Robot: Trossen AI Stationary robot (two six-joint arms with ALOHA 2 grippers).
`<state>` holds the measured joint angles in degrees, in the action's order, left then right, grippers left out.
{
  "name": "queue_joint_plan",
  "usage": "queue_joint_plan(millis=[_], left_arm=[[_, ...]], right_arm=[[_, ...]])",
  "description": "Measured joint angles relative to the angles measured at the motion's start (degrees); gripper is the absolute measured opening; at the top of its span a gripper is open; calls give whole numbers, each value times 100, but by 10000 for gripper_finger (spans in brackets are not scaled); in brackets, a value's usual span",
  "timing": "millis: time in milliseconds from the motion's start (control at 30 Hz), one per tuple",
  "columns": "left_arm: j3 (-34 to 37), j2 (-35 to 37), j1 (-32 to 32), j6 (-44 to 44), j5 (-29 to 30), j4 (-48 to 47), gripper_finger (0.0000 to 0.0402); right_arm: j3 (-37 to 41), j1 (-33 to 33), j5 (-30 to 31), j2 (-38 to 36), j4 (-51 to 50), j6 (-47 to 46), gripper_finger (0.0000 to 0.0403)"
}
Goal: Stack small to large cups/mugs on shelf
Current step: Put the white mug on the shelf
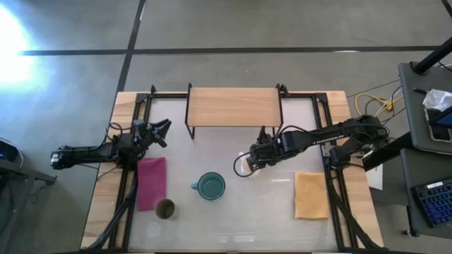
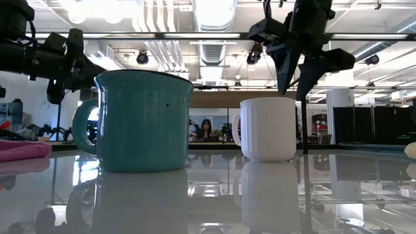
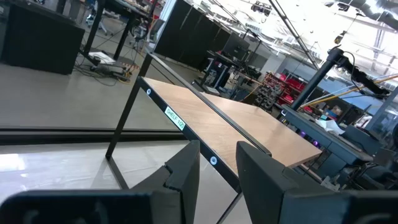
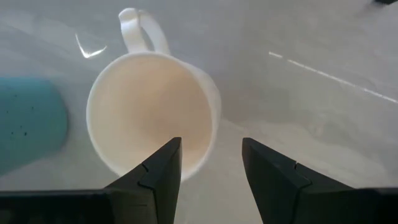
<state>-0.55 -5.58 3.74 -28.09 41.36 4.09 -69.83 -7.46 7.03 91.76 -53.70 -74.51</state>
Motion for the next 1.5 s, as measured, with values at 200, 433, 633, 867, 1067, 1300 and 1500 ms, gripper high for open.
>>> queue_joint_plan(millis=[200,433,633,867,1067,1300,1500], left_arm=[[1,0,0,0,1,-1,91],[1,1,-1,1,0,-1,91],[1,5,-1,-1,2,-1,91],[1,-11,-1,1,2,-1,91],[1,-26,0,0,1,-2,91],[1,-28,1,1,0,-2,91],[1,-28,-1,1,2,-3,91]], right_arm=[[277,48,4,118,143,153,162],[459,120,6,101,679,213,160],[670,185,-10,139,891,259,136],[825,190,-16,139,1047,257,92],[827,230,-9,139,1087,257,48],[300,267,-12,118,971,658,11],[-871,283,288,102,-136,911,10]])
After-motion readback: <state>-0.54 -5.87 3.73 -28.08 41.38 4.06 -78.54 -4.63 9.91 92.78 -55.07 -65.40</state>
